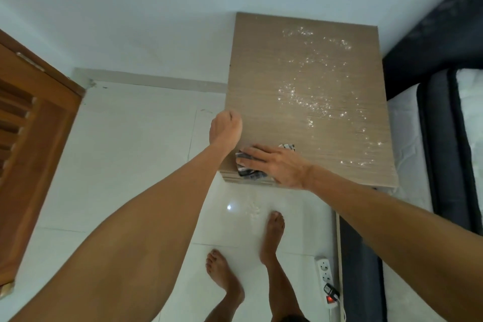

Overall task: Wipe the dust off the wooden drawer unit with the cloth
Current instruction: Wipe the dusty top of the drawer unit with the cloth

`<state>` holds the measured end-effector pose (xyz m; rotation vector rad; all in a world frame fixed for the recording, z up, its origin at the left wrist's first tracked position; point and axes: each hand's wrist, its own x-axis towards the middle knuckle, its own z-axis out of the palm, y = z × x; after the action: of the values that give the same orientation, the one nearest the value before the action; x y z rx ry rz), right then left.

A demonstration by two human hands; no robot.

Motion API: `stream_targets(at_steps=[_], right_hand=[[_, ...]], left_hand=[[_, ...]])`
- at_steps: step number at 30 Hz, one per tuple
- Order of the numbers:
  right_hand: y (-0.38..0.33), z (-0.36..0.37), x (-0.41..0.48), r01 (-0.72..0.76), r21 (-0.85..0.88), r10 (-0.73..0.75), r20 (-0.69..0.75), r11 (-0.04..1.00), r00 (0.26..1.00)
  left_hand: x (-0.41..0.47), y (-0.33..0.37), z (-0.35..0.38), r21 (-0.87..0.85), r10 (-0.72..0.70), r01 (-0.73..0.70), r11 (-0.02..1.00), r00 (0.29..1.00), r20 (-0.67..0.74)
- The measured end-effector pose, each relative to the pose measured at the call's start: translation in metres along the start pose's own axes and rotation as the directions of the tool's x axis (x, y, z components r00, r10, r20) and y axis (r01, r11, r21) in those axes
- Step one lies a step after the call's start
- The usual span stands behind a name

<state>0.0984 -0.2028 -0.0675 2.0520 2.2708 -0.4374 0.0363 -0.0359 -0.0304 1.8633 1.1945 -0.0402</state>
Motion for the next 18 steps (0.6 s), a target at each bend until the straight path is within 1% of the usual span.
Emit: stream_targets(at_steps=[3, 5, 7, 12, 14, 16, 18], right_hand=[[0.056, -0.023, -0.004, -0.103, -0.047, 0.104, 0.021, 0.994, 0.994], [0.097, -0.038, -0.003, -0.191, -0.055, 0.191, -0.006, 0.980, 0.982], [0.140, -0.049, 0.004, -0.266, -0.027, 0.265, -0.038, 0.964, 0.963], [0.243, -0.061, 0.035, -0.349, 0.084, 0.358, -0.149, 0.933, 0.922], [0.277, -0.066, 0.052, -0.354, 0.116, 0.372, -0.206, 0.928, 0.905], [0.304, -0.070, 0.071, -0.369, 0.155, 0.398, -0.260, 0.916, 0.880], [0.326, -0.072, 0.088, -0.392, 0.185, 0.430, -0.274, 0.901, 0.860]], left_hand=[[0.018, 0.018, 0.014, 0.162, 0.158, -0.157, 0.974, 0.987, 0.005], [0.032, 0.028, 0.025, 0.228, 0.215, -0.220, 0.949, 0.975, 0.045], [0.049, 0.036, 0.037, 0.285, 0.253, -0.264, 0.921, 0.964, 0.078], [0.089, 0.052, 0.058, 0.314, 0.258, -0.277, 0.908, 0.961, 0.103], [0.097, 0.058, 0.061, 0.355, 0.258, -0.263, 0.897, 0.964, 0.062], [0.100, 0.062, 0.062, 0.433, 0.296, -0.265, 0.862, 0.955, -0.005], [0.101, 0.062, 0.063, 0.497, 0.327, -0.275, 0.823, 0.945, -0.018]])
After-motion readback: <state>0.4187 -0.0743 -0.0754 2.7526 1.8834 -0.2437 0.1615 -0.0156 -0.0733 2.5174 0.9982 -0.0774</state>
